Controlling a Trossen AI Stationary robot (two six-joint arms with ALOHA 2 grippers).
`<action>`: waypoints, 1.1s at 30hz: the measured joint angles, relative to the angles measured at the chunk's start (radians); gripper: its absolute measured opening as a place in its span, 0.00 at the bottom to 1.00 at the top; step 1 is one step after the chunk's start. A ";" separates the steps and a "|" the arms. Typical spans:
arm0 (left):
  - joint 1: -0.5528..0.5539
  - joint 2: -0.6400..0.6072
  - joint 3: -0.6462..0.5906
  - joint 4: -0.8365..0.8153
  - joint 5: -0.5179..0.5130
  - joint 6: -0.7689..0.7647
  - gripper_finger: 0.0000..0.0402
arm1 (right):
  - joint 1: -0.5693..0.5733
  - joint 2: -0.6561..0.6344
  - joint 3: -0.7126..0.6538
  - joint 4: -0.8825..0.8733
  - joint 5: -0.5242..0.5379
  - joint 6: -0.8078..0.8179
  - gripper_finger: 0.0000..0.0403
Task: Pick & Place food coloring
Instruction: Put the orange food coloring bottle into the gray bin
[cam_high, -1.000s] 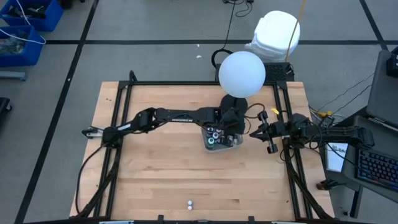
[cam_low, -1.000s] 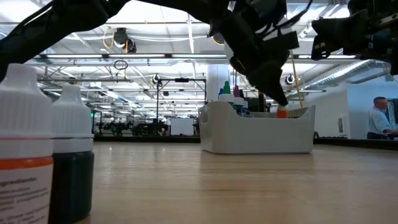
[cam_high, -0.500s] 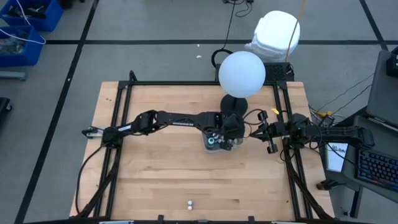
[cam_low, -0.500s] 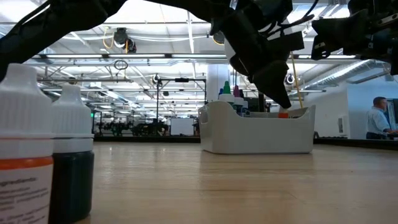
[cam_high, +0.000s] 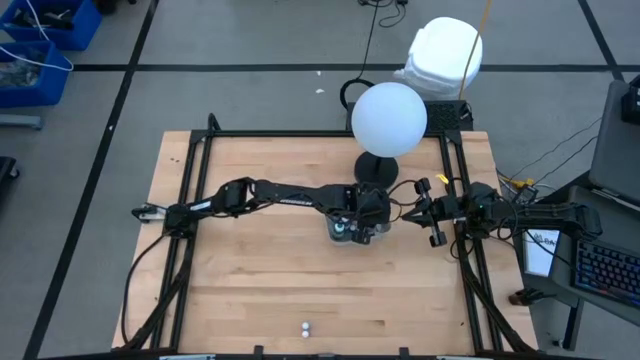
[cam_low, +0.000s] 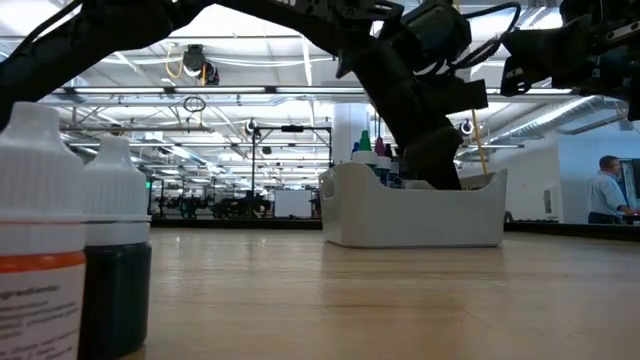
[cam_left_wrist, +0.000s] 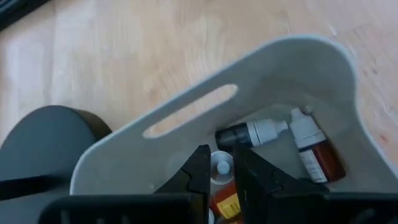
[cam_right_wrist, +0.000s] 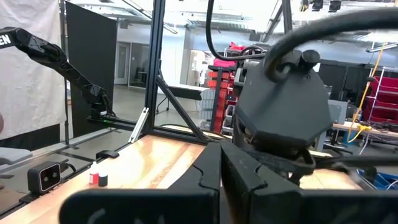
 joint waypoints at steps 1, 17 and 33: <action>0.000 0.000 0.000 0.000 0.000 0.000 0.13 | 0.000 0.000 0.000 0.001 0.000 0.000 0.00; 0.011 0.000 0.000 0.043 0.054 -0.015 0.13 | 0.000 0.000 0.000 0.003 0.000 0.000 0.00; 0.022 0.000 0.000 0.041 0.007 -0.066 0.14 | 0.000 0.000 0.000 0.003 0.000 0.000 0.00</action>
